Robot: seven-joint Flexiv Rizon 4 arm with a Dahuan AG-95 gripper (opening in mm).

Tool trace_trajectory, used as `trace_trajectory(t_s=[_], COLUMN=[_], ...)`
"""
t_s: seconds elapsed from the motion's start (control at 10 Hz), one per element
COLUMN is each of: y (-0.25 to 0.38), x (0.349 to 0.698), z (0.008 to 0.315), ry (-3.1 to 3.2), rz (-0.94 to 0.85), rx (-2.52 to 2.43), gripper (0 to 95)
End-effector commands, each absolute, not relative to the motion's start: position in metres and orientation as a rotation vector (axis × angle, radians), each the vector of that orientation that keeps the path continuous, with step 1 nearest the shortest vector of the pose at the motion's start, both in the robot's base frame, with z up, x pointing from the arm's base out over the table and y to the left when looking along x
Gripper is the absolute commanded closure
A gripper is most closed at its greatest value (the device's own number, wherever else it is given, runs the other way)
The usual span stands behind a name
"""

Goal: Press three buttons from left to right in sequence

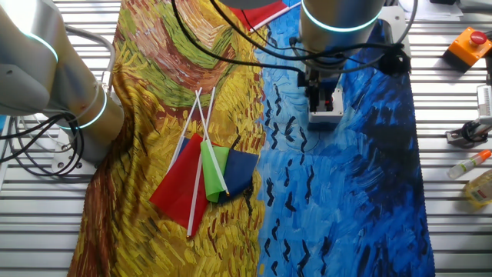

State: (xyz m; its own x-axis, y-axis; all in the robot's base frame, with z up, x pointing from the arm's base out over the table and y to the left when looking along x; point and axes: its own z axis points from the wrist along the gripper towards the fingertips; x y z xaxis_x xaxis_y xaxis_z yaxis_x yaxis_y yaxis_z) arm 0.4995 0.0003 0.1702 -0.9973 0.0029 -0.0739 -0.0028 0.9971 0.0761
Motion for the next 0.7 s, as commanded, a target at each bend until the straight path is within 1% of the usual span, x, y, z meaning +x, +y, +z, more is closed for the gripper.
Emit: trace_trajectory(t_s=[0.1,0.4,0.7], y=[0.0000,0.0001,0.0001], x=[0.5000,0.5000,0.5000], z=[0.1700,0.1700,0.1700], ry=[3.057,3.050,3.026], rz=[0.086,-0.003,-0.026], rx=[0.016,0.025,0.029], gripper=[95.0,95.0,95.0])
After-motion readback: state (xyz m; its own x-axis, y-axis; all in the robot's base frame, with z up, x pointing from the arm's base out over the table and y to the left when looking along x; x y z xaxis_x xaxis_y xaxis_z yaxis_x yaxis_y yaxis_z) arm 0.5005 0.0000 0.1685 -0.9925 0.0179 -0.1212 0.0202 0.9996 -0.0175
